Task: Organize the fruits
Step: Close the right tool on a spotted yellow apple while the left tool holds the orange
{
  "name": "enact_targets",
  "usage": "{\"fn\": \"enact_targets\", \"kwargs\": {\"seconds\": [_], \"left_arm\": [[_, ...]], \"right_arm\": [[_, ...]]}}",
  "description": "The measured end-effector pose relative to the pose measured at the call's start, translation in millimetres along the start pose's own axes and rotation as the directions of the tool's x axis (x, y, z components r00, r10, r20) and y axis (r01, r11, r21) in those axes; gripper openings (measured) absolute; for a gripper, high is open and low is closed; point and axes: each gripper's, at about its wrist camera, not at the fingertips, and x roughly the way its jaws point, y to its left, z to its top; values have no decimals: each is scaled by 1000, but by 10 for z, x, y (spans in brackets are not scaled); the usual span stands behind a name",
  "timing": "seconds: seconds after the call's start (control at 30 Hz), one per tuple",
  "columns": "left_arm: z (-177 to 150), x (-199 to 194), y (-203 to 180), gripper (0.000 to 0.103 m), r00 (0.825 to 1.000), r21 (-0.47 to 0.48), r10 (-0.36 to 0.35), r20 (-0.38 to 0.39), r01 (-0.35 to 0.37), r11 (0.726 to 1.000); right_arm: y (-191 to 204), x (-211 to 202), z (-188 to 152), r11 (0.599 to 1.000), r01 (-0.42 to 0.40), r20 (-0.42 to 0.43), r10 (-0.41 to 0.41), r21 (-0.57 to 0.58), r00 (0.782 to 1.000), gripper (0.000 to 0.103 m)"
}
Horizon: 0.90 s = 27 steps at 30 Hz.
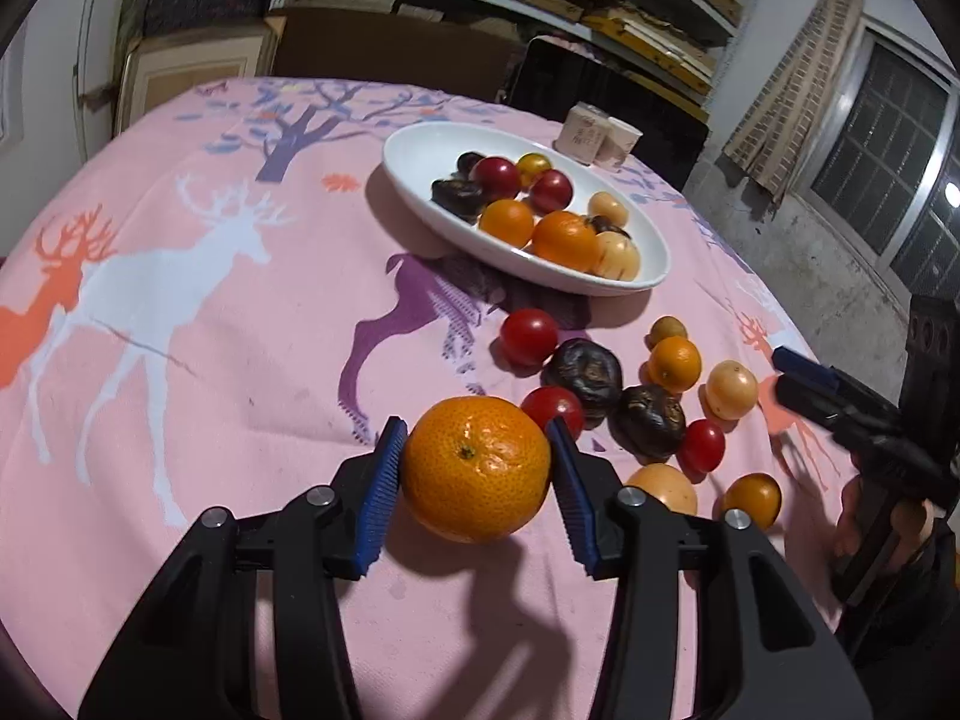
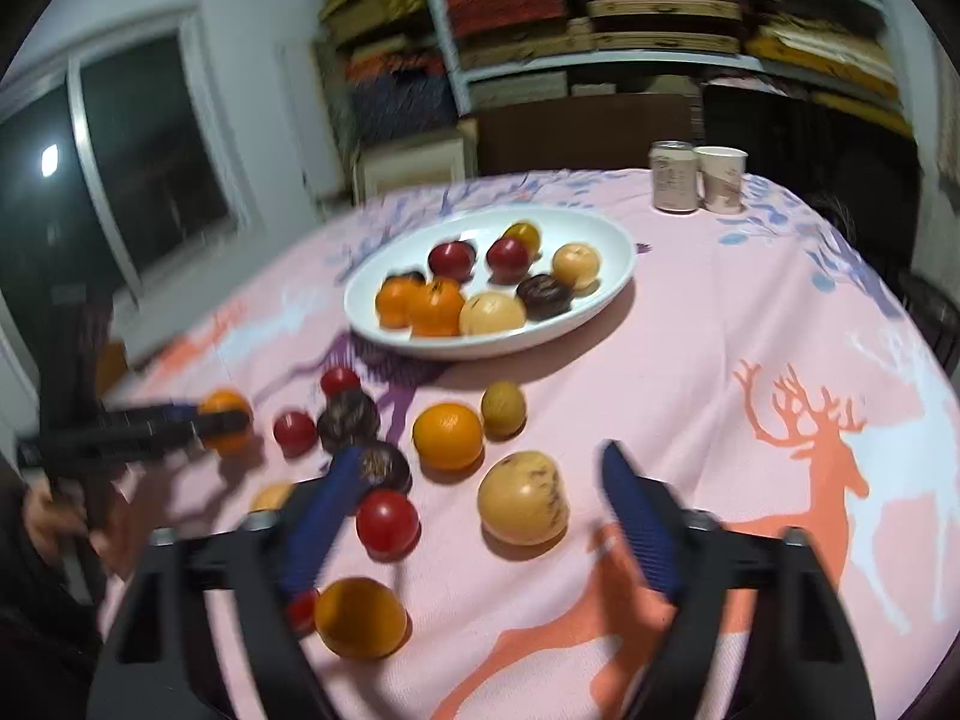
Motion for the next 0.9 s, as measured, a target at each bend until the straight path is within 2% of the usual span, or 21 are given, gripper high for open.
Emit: {"fn": "enact_targets", "kwargs": {"seconds": [0.03, 0.23, 0.4, 0.53, 0.7, 0.9], "left_arm": [[4, 10, 7, 47, 1000, -1, -3, -4, 3, 1000], [14, 77, 1, 47, 1000, 2, -9, -30, 9, 1000], [-7, 175, 14, 49, 996, 5, -9, -87, 10, 1000], [-19, 183, -25, 50, 996, 26, 6, -92, -4, 1000], [-11, 125, -2, 47, 998, 11, 3, -60, -3, 1000], [-10, 17, -30, 47, 1000, 24, -21, -5, 21, 999]], "right_arm": [[58, 87, 3, 999, 41, -48, -43, -31, 998, 46], [61, 279, 42, 976, 201, -97, -209, -87, 973, 51], [-46, 362, 41, 976, 208, -141, -216, -66, 966, 58], [-144, 435, 17, 977, 211, -189, -212, -26, 959, 59], [-237, 375, 17, 984, 178, -150, -172, 27, 974, 41], [-257, 274, 26, 989, 140, -95, -134, 49, 986, 41]]}}
